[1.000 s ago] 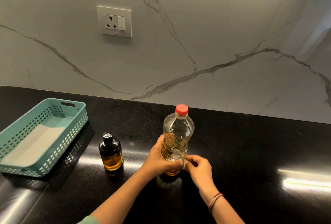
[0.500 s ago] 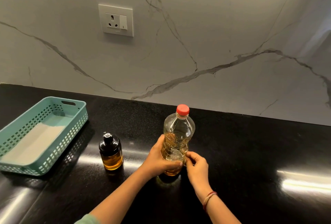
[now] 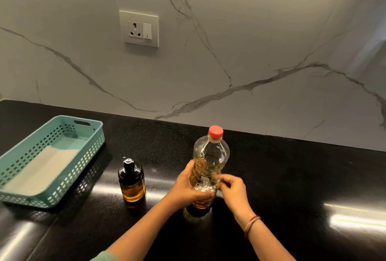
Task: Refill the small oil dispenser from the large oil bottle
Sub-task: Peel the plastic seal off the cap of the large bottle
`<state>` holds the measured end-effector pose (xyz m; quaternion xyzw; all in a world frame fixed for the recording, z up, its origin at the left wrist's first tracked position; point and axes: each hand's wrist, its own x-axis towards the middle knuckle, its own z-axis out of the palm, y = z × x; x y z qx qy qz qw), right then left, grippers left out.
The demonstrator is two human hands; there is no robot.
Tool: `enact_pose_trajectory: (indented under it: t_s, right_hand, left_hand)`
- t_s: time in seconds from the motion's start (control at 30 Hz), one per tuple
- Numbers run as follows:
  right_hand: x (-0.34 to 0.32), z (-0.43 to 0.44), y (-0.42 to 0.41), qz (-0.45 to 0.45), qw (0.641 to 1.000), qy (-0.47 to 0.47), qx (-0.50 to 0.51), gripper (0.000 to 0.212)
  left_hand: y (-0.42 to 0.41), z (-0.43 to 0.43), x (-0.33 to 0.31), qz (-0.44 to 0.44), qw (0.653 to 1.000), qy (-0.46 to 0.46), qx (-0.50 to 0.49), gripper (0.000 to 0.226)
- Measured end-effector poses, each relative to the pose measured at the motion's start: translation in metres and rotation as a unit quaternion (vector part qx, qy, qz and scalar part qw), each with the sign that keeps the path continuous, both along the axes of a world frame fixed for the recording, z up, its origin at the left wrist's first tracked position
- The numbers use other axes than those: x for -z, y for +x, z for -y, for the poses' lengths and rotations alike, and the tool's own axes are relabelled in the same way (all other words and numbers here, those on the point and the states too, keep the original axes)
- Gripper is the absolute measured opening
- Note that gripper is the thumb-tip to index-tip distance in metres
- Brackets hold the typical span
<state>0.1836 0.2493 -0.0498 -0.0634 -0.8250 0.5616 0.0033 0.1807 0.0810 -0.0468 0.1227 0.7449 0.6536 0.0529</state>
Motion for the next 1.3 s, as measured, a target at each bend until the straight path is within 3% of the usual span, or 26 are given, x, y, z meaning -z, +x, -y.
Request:
enact_pose_trajectory:
  t_s: [0.07,0.17,0.33,0.43,0.63,0.73,0.93,1.07,1.23,1.3]
  right_hand:
    - [0.016,-0.004,0.003,0.057,0.998,0.024,-0.023,0.032]
    - [0.008,-0.007,0.0,0.084,0.996,-0.016,-0.028,0.03]
    - [-0.053,-0.011,-0.01,-0.04,0.995,-0.07,-0.066,0.024]
    - [-0.062,-0.013,-0.014,-0.069,0.99,-0.085,-0.088,0.024]
    - [-0.014,-0.003,-0.019,0.032,0.995,-0.028,-0.091,0.034]
    - [-0.006,-0.003,-0.021,0.068,0.991,0.004,-0.113,0.035]
    - [-0.06,-0.013,-0.031,0.012,0.98,-0.152,-0.129,0.035]
    - [-0.065,-0.01,-0.029,-0.01,0.975,-0.155,-0.158,0.037]
    - [-0.023,0.003,-0.024,0.074,0.987,-0.063,-0.132,0.032]
    - [-0.024,0.007,-0.02,0.089,0.983,-0.103,-0.12,0.031]
  left_hand:
    - [0.0,0.0,-0.001,-0.002,1.0,0.0,0.004,0.072]
    - [0.001,0.0,-0.001,0.0,1.0,0.002,0.006,0.072]
    - [-0.001,0.001,0.001,0.0,1.0,0.003,0.014,0.076]
    - [-0.002,0.001,0.004,0.002,1.0,0.011,0.016,0.08]
    - [0.0,-0.001,0.001,-0.007,1.0,0.015,0.017,0.077]
    - [0.0,-0.002,0.002,-0.024,0.999,-0.024,-0.01,0.087]
    - [0.001,-0.001,0.003,-0.033,0.997,-0.063,-0.012,0.097]
    - [0.002,-0.002,0.005,-0.036,0.997,-0.072,-0.016,0.1]
    - [0.003,-0.004,0.001,-0.05,0.995,-0.081,-0.032,0.098]
    - [0.004,-0.005,-0.001,-0.05,0.995,-0.081,-0.033,0.1]
